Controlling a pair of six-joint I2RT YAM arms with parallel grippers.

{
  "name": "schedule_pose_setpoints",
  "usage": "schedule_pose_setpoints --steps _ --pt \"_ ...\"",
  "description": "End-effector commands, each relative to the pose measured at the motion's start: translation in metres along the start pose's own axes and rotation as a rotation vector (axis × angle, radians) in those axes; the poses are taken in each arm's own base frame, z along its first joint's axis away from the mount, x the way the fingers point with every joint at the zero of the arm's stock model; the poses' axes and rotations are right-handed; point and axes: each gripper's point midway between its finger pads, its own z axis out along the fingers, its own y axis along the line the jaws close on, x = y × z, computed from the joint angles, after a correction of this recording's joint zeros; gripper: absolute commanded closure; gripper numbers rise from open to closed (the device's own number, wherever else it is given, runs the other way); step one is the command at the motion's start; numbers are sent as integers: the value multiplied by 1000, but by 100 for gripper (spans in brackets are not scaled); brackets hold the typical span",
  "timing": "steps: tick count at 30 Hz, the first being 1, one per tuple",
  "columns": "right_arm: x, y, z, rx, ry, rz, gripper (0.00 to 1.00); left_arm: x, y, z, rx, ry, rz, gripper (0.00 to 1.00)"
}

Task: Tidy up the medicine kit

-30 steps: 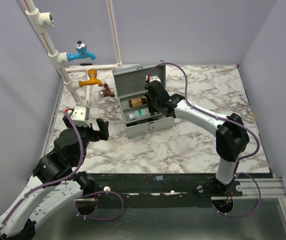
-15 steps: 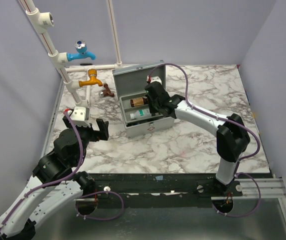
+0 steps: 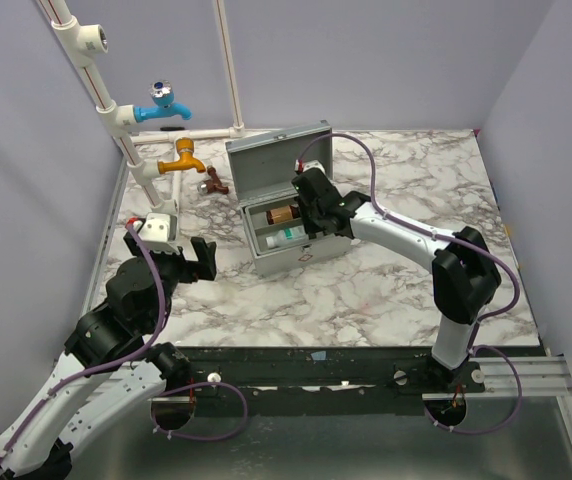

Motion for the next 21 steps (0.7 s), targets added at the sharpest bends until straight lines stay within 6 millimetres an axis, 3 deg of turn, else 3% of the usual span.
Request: schedule_pose_setpoints --steps 1,13,21 --pt "-1 3 -2 -43 -7 -9 99 1 -3 0 19 -6 -4 1" --pt "-16 14 9 -70 -36 -51 99 2 -5 3 27 5 2 1" --pt "-12 19 26 -67 -18 -46 99 3 -5 4 25 9 8 1"
